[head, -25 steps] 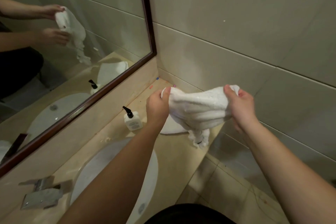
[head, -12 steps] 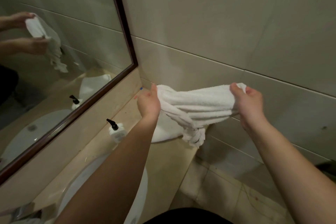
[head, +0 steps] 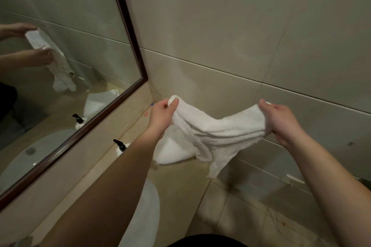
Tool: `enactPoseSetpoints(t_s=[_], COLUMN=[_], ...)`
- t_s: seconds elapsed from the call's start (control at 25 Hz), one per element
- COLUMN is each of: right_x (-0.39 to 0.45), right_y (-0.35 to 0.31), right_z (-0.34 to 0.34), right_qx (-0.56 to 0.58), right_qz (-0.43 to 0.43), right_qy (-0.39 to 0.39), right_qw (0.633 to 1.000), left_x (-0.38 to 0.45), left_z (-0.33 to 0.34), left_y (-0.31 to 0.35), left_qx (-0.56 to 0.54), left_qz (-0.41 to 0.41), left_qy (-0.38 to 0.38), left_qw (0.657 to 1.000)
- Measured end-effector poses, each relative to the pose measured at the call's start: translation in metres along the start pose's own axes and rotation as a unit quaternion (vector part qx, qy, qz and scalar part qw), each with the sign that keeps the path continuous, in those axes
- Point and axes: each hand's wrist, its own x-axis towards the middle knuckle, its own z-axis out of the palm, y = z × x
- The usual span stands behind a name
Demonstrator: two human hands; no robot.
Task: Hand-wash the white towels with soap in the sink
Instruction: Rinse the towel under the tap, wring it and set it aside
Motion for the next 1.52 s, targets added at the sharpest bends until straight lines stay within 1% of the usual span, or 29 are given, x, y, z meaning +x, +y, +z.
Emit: enactPoseSetpoints(t_s=[0.04,0.08,0.16,0.2,0.24,0.28,0.32,0.36,0.4,0.48,0.52,0.6,0.64,0.68,0.72,0.8,0.88,0.96,1.08,1.16,1.24,1.32,1.36,1.44,1.52], right_x=[0.004,0.007,0.013,0.014,0.015,0.015,0.015,0.014,0.014,0.016,0.017,0.020,0.021,0.023,0.025,0.027,0.030,0.034,0.036,0.039,0.041,0.041,0.040,0.040,0.042], right_y=[-0.002,-0.005,-0.012,-0.014,-0.013,-0.012,-0.011,-0.012,-0.014,-0.017,-0.017,-0.019,-0.020,-0.022,-0.025,-0.026,-0.022,-0.016,-0.018,-0.022,-0.024,-0.024,-0.023,-0.018,-0.012], right_z=[-0.004,-0.009,-0.014,-0.013,-0.009,-0.005,-0.003,-0.002,-0.003,-0.005,-0.006,-0.005,-0.004,-0.003,-0.001,0.000,0.000,-0.002,-0.005,-0.008,-0.011,-0.012,-0.012,-0.014,-0.016], right_qx=[-0.007,0.008,0.058,0.063,0.049,0.029,0.019,0.023,0.038,0.065,0.067,0.078,0.095,0.115,0.132,0.149,0.135,0.120,0.063,0.042,0.045,0.050,0.055,0.058,0.037], right_qz=[0.000,-0.002,-0.020,-0.027,-0.026,-0.017,-0.008,0.000,0.006,0.009,0.007,0.000,-0.002,0.001,0.013,0.052,0.082,0.093,0.060,0.023,0.004,-0.004,-0.004,0.003,0.001], right_qy=[0.016,0.046,0.114,0.129,0.126,0.110,0.091,0.073,0.060,0.056,0.068,0.086,0.086,0.082,0.072,0.037,0.016,0.026,0.082,0.114,0.121,0.115,0.108,0.098,0.112], right_qw=[1.000,0.999,0.992,0.989,0.990,0.993,0.996,0.997,0.997,0.996,0.995,0.993,0.992,0.990,0.988,0.987,0.987,0.988,0.993,0.992,0.992,0.992,0.993,0.993,0.993], left_x=[0.002,0.003,0.009,0.013,0.015,0.018,0.020,0.019,0.016,0.018,0.017,0.015,0.015,0.016,0.017,0.017,0.016,0.014,0.018,0.019,0.020,0.020,0.019,0.018,0.014], left_z=[-0.003,-0.006,-0.007,-0.005,-0.004,-0.002,-0.003,-0.006,-0.009,-0.016,-0.017,-0.018,-0.019,-0.021,-0.024,-0.028,-0.029,-0.031,-0.041,-0.046,-0.051,-0.052,-0.051,-0.048,-0.046], left_y=[0.001,0.005,0.008,0.008,0.007,0.003,0.001,0.001,0.003,0.002,0.005,0.010,0.011,0.011,0.012,0.013,0.019,0.027,0.031,0.031,0.027,0.026,0.026,0.028,0.030], left_qx=[0.000,-0.050,-0.175,-0.194,-0.185,-0.157,-0.113,-0.058,-0.012,0.015,-0.037,-0.200,-0.233,-0.203,-0.150,-0.058,-0.026,-0.016,-0.021,0.029,0.100,0.137,0.133,0.043,-0.021], left_qz=[-0.003,-0.034,-0.109,-0.123,-0.122,-0.104,-0.084,-0.054,-0.024,-0.008,-0.038,-0.126,-0.148,-0.145,-0.129,-0.076,-0.025,0.002,-0.002,0.007,0.016,0.012,0.000,-0.048,-0.073], left_qy=[0.019,0.035,0.021,0.008,0.010,0.033,0.071,0.108,0.125,0.152,0.151,0.106,0.084,0.081,0.086,0.104,0.129,0.158,0.190,0.190,0.183,0.187,0.195,0.202,0.177], left_qw=[1.000,0.998,0.978,0.973,0.975,0.982,0.987,0.991,0.992,0.988,0.987,0.966,0.957,0.965,0.976,0.990,0.991,0.987,0.982,0.981,0.978,0.973,0.972,0.977,0.981])
